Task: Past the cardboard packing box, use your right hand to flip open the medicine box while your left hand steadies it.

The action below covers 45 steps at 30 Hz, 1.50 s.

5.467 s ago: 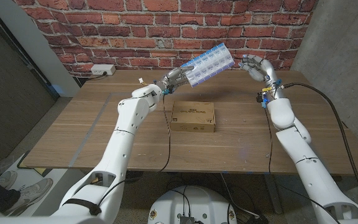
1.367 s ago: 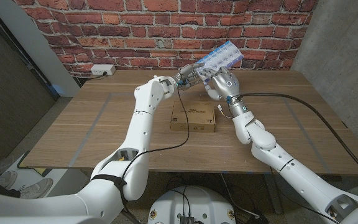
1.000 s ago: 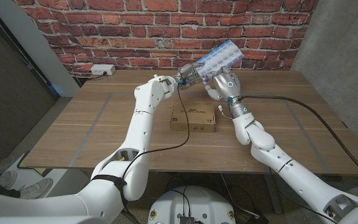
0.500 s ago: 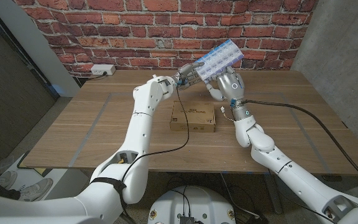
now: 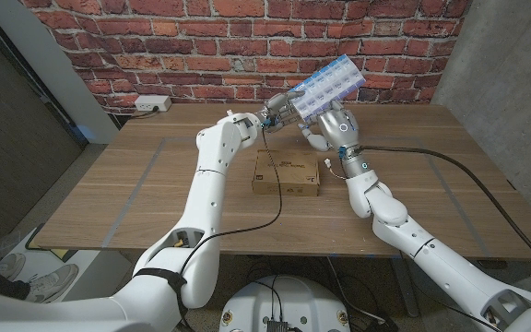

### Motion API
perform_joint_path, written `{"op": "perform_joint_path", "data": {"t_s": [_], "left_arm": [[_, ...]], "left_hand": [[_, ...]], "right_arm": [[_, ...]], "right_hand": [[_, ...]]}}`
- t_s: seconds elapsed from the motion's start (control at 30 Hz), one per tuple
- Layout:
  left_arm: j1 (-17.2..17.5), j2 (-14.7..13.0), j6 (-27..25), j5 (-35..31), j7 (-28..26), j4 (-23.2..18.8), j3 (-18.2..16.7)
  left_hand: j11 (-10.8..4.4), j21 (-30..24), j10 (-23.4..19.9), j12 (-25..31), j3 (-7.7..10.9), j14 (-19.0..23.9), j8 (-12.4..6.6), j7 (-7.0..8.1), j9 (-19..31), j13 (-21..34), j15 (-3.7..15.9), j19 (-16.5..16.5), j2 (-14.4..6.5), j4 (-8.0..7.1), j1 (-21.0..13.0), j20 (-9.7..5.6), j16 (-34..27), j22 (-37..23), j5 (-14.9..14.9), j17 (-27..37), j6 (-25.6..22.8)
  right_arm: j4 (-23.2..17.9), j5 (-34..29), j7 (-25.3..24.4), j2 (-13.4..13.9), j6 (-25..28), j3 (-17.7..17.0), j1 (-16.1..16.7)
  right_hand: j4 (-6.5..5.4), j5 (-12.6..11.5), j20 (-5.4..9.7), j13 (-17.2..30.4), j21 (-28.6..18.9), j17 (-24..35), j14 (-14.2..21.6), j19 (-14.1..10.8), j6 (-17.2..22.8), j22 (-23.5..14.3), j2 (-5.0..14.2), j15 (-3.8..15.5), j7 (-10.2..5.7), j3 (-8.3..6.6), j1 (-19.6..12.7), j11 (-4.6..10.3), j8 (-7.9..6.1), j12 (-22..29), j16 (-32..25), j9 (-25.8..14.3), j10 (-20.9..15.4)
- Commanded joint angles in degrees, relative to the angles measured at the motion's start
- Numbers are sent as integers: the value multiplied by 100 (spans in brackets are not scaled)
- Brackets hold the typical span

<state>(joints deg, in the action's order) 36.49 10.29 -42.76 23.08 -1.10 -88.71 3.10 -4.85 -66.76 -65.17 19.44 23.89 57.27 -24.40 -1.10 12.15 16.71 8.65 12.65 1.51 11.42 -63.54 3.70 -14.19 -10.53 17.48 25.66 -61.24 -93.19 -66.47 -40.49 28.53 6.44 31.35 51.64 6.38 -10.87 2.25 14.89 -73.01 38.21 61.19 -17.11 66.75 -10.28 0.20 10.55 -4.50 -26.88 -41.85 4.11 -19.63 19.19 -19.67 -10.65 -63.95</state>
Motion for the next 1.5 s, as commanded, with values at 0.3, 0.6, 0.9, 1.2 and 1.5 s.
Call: {"op": "perform_joint_path", "data": {"t_s": [0.3, 0.6, 0.9, 1.2, 1.5], "left_arm": [[-16, -41, -34, 40, 7, 45, 34], [-78, -35, 6, 9, 8, 176, 36], [-113, -21, 38, -37, 2, 260, 43], [-165, 12, 4, -84, -42, 369, 27], [-190, 80, 4, -96, -124, 378, -65]], "left_hand": [[-620, -35, -494, -46, 245, -78, -3, 82, 411, 94, 524, -11, -427, -276, -323, -16, -11, -38, 71, 90, -340], [-608, -39, -483, -54, 248, -103, -4, 63, 432, 134, 522, -18, -449, -284, -302, -3, -7, -38, 91, 118, -313], [-568, -40, -472, -60, 267, -135, -6, 47, 462, 188, 519, -19, -480, -290, -275, 29, 10, -33, 121, 144, -281], [-501, -35, -427, -75, 287, -181, -10, 8, 500, 234, 513, -30, -484, -283, -256, 49, 38, -28, 150, 157, -248], [-452, -29, -517, -79, 322, -153, -10, -7, 473, 204, 524, -21, -488, -256, -264, 45, 35, -20, 183, 172, -318]], "right_arm": [[91, -56, 31, -76, 97, 52, -75], [204, -38, -155, -151, 189, 47, -87], [270, 15, -276, -171, 230, 44, -87], [449, 127, -743, -223, 76, 51, -147], [397, 293, -470, -117, -186, 95, -99]], "right_hand": [[136, -122, 350, -181, 23, -19, -98, 94, -185, -20, -106, 129, 9, -221, 0, -32, 226, -336, 53, 13, 231], [199, -222, 343, -334, 7, -60, -149, 86, -657, -20, -244, 91, 35, -392, -4, 49, 553, -752, 71, 18, 734], [215, -328, 348, -431, -18, -112, -272, 128, -1227, -28, -350, 103, 5, -578, -24, 8, 809, -926, 112, -10, 1296], [241, -405, 335, -458, -2, -150, -372, 176, -1692, -18, -466, 76, -109, -696, -58, 131, 929, -973, 140, -2, 1718], [122, -464, 357, -477, -45, -149, -383, 216, -2189, -44, -420, 144, -604, -819, 61, 580, 884, -902, 86, 13, 2099]]}}
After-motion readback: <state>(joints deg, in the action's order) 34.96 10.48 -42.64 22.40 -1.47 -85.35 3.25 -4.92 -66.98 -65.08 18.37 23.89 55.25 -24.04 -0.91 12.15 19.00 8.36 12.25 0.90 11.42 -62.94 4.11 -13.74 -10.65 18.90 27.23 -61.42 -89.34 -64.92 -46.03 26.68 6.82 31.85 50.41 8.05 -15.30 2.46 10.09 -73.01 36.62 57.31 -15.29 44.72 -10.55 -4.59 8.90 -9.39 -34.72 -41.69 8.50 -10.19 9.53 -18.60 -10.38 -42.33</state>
